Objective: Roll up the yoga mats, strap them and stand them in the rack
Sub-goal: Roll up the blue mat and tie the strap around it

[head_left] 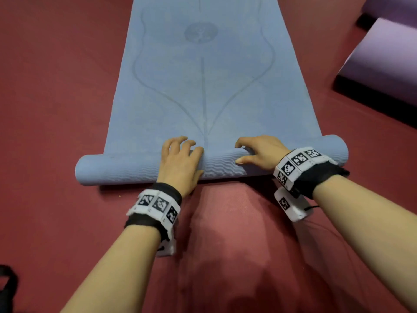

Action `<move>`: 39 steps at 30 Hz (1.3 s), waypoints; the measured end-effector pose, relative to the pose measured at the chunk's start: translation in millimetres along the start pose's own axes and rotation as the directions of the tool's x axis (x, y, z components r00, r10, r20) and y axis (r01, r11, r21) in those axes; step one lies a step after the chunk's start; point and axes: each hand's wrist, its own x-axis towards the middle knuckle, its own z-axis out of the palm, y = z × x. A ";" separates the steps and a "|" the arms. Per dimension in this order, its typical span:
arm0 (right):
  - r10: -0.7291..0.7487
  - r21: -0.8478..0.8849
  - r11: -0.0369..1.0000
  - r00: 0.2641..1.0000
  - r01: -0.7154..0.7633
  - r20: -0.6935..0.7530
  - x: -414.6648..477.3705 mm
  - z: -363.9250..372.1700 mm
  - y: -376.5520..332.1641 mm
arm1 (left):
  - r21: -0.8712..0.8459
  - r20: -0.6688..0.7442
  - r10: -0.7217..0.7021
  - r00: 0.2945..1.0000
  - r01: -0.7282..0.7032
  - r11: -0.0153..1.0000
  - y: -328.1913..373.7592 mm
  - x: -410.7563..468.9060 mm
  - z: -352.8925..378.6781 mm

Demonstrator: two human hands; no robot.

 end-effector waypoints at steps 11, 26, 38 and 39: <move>-0.148 -0.277 0.960 0.919 0.045 -0.365 -2.0 25.1 -14.7 | 0.118 0.140 0.043 0.989 -0.060 0.991 3.0 20.4 4.5; -0.037 -0.103 0.994 0.987 0.021 -0.157 32.3 -15.2 -15.0 | -0.042 0.044 -0.015 0.999 0.017 0.999 -5.5 41.4 6.1; -0.065 -0.095 0.994 0.975 0.046 -0.211 -2.9 8.4 -20.4 | -0.268 0.514 0.095 0.852 0.054 0.962 -10.3 45.7 -14.5; -0.115 -0.179 0.982 0.928 0.054 -0.354 -10.8 18.7 -24.1 | -0.219 0.519 0.080 0.851 0.043 0.975 -9.4 50.2 -14.8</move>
